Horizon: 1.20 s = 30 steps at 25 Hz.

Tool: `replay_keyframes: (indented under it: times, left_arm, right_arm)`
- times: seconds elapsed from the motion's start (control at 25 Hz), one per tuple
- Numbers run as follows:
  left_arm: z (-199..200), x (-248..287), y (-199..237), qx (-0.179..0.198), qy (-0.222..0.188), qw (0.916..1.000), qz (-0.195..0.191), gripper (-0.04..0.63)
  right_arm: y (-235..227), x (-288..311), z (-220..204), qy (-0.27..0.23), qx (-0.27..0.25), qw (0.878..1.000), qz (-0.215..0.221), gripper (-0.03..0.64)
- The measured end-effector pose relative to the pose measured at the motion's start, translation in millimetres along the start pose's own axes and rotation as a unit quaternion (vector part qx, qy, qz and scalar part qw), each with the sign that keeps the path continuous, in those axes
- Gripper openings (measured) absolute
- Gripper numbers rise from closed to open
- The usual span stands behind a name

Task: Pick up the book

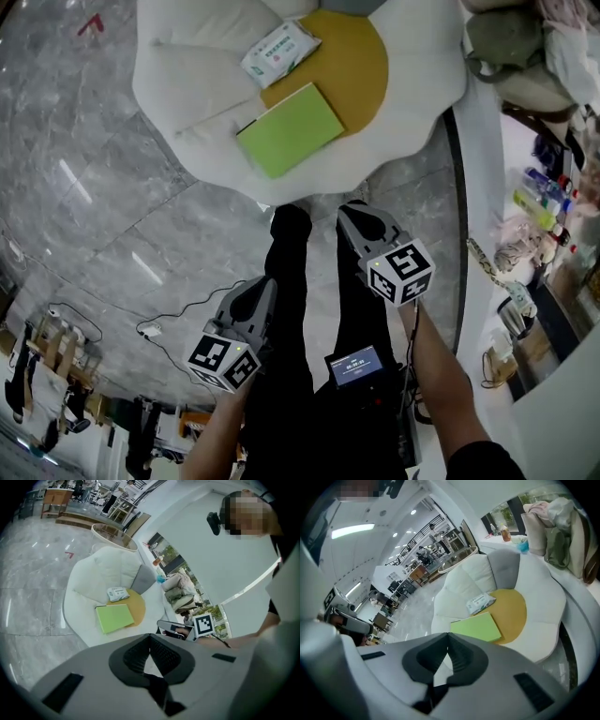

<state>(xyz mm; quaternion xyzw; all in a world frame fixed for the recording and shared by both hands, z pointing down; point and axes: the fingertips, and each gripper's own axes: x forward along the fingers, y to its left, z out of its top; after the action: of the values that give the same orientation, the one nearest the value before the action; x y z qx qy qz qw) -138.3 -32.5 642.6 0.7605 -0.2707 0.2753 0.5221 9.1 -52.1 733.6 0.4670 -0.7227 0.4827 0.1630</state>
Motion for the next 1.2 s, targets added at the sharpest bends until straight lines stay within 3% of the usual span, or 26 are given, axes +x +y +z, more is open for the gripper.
replay_keyframes:
  times: [0.36, 0.76, 1.12, 1.2]
  left_arm:
    - [-18.9, 27.2, -1.9, -0.022, -0.004, 0.9997, 0.01, 0.014]
    - [-29.9, 53.1, 11.4, -0.052, -0.014, 0.9984, 0.013, 0.014]
    - [-26.3, 65.7, 29.0, -0.057, -0.013, 0.9982, 0.011, 0.014]
    - [-28.2, 66.9, 34.8, -0.057, -0.011, 0.9982, 0.013, 0.014]
  right_arm:
    - [-52.8, 35.0, -10.0, 0.012, 0.084, 0.995, 0.042, 0.015]
    - [-100.8, 118.4, -27.9, 0.029, 0.177, 0.98, 0.086, 0.015]
    - [-114.3, 169.2, -73.1, 0.059, 0.198, 0.974, 0.088, 0.02]
    - [-117.9, 178.0, -78.2, 0.059, 0.211, 0.972, 0.088, 0.09]
